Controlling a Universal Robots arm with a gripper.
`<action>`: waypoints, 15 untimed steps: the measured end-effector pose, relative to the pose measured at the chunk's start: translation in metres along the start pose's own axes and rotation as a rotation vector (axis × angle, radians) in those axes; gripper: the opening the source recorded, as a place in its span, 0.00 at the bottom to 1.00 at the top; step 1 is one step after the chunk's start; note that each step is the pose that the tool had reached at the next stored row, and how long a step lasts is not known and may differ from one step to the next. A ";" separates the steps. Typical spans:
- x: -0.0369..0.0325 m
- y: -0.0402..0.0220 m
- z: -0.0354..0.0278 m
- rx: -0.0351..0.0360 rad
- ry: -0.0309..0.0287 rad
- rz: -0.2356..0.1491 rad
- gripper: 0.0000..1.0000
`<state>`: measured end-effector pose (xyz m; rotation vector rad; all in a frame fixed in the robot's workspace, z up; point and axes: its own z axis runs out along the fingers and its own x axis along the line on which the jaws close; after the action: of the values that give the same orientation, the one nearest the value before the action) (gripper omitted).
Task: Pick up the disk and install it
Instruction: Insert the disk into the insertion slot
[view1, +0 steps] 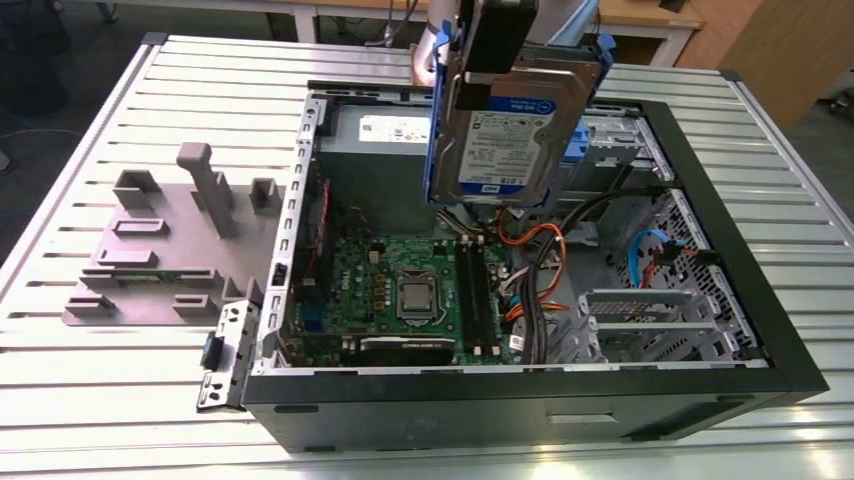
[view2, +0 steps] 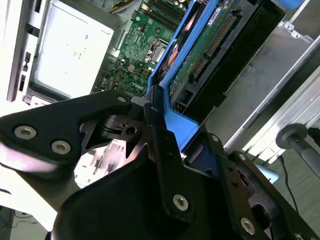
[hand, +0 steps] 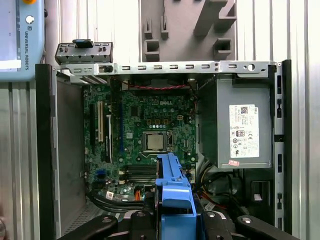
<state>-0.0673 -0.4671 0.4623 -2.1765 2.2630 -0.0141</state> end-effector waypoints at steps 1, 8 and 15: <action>0.0015 0.0000 0.0000 0.0000 0.0003 0.000 0.36; 0.0124 -0.0007 0.0003 0.0002 0.0041 0.000 0.36; 0.0184 -0.0076 0.0006 -0.0019 0.0067 0.000 0.36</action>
<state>-0.0604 -0.4858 0.4618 -2.1807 2.2675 -0.0193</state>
